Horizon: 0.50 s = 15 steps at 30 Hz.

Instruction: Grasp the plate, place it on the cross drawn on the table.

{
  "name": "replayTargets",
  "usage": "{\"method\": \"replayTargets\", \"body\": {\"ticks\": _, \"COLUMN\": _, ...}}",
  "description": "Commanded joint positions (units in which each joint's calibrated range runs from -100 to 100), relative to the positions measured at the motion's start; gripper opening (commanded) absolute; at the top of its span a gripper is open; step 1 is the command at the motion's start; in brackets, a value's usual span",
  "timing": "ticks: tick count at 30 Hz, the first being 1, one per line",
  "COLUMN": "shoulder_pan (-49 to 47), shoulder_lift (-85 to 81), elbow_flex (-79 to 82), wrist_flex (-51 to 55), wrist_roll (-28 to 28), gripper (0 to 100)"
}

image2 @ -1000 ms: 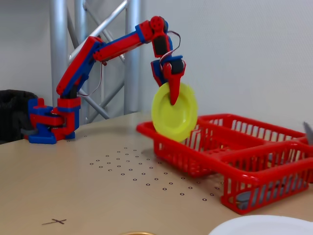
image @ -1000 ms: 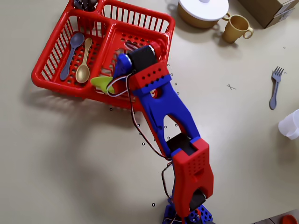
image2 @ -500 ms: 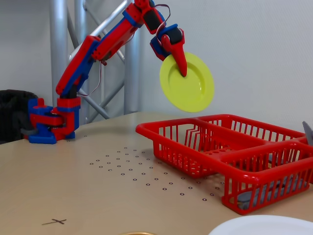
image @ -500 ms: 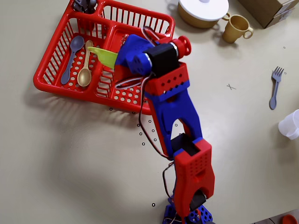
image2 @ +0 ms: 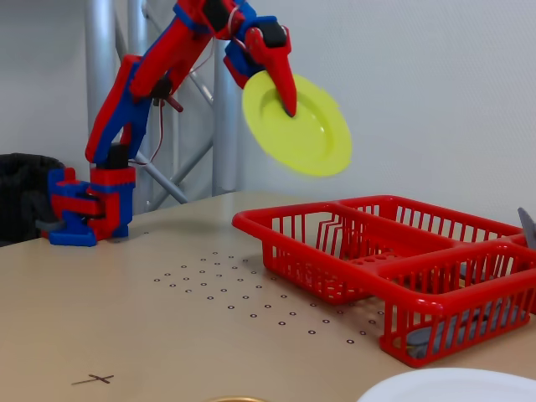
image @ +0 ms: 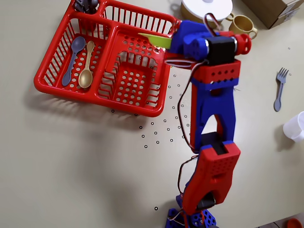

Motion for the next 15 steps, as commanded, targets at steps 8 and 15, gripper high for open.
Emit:
{"method": "replayTargets", "body": {"ticks": 8, "shoulder_pan": 11.3, "shoulder_lift": -13.6, "elbow_flex": 9.7, "wrist_flex": -5.2, "wrist_roll": 4.0, "gripper": 0}}
{"method": "replayTargets", "body": {"ticks": 15, "shoulder_pan": 21.2, "shoulder_lift": -23.3, "elbow_flex": 32.4, "wrist_flex": -15.5, "wrist_roll": 7.3, "gripper": 0}}
